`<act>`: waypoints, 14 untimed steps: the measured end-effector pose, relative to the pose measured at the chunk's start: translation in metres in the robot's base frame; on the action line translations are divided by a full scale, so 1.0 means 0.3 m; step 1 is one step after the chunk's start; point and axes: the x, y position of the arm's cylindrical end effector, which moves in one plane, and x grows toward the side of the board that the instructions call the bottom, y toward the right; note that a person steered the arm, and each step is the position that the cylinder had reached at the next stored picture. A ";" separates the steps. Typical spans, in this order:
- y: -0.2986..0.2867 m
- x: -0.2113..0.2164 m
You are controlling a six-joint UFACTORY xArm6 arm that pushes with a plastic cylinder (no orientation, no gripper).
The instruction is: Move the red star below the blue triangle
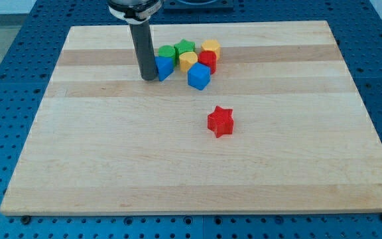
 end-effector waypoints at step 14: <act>-0.027 0.397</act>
